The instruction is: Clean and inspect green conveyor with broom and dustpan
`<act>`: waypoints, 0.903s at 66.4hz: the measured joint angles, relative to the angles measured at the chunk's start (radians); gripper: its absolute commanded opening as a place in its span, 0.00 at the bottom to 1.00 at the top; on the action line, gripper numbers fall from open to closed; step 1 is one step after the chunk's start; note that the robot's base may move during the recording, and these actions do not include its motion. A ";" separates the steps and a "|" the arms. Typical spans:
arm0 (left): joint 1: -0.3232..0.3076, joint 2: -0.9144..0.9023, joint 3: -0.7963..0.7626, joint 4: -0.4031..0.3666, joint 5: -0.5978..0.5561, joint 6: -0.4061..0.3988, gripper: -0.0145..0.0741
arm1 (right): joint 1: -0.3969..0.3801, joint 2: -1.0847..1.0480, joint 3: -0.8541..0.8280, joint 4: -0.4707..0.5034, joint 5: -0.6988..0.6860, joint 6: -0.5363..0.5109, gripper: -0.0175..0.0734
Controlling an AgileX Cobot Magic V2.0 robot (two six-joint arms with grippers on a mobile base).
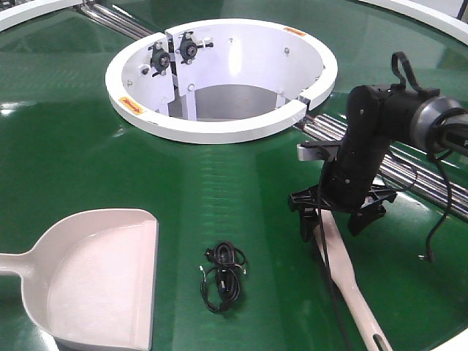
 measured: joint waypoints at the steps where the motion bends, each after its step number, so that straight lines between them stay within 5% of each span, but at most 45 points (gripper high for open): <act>1: 0.000 0.000 0.000 0.000 0.002 0.000 0.81 | 0.000 0.002 0.000 0.000 -0.002 0.000 0.77; 12: 0.000 0.000 0.000 0.000 0.007 0.000 0.81 | 0.000 0.020 0.000 0.001 -0.021 0.000 0.57; 26: 0.000 0.000 0.000 0.000 0.008 0.000 0.81 | 0.000 0.028 -0.001 0.011 -0.020 -0.004 0.17; 60: 0.000 0.000 0.000 0.000 0.036 0.000 0.81 | 0.000 -0.151 0.007 0.056 -0.005 -0.030 0.19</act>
